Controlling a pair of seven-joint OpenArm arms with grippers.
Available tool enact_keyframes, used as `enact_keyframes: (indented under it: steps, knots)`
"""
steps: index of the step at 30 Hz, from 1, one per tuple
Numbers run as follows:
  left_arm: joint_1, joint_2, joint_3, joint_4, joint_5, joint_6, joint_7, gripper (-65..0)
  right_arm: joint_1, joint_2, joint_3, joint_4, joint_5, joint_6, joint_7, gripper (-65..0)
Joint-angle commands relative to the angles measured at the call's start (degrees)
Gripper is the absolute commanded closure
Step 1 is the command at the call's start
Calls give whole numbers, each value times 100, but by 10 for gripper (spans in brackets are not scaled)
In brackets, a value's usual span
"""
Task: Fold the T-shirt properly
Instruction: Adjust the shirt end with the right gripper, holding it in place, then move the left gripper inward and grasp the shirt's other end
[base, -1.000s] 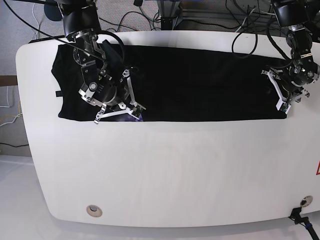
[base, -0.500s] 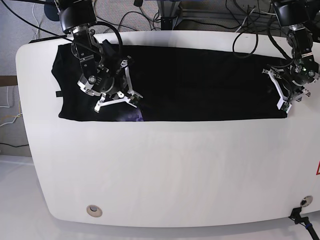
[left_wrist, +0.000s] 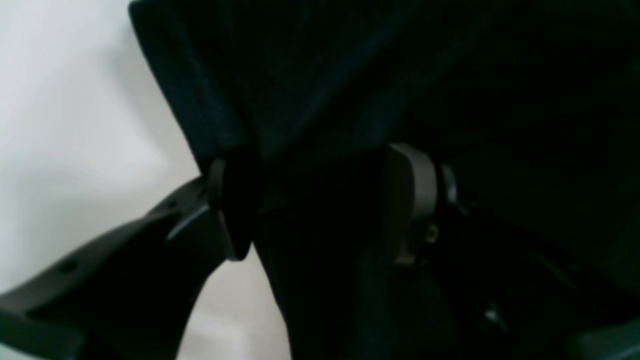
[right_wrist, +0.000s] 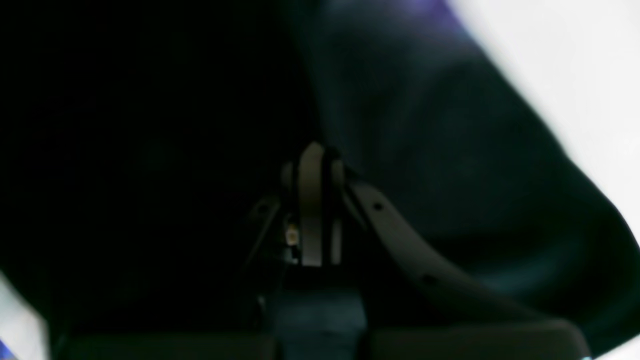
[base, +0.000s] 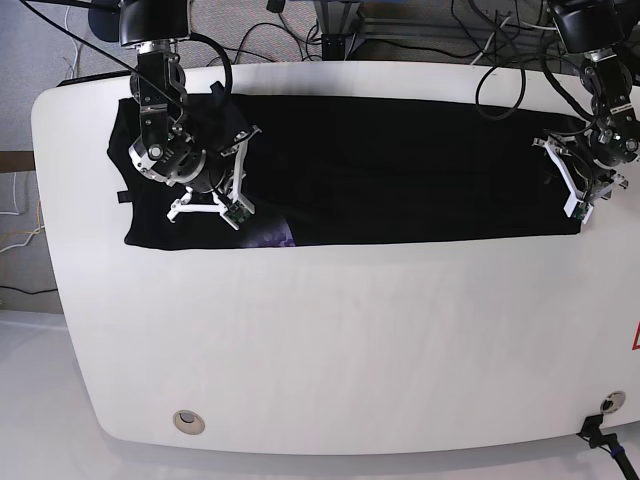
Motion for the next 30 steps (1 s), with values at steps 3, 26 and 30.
enact_keyframes:
  steps: [3, 26, 30]
  knots:
    - [-50, -107, -24, 40, 92, 32, 94, -360, 94, -201, 504, 363, 26, -7, 313, 0]
    - [-50, -221, -366, 286, 48, 32, 94, -363, -654, -316, 1436, -314, 61, -7, 1228, 0]
    - [-94, -213, -903, 479, 48, 32, 138, -364, -662, -316, 1436, -322, 61, -7, 1228, 0]
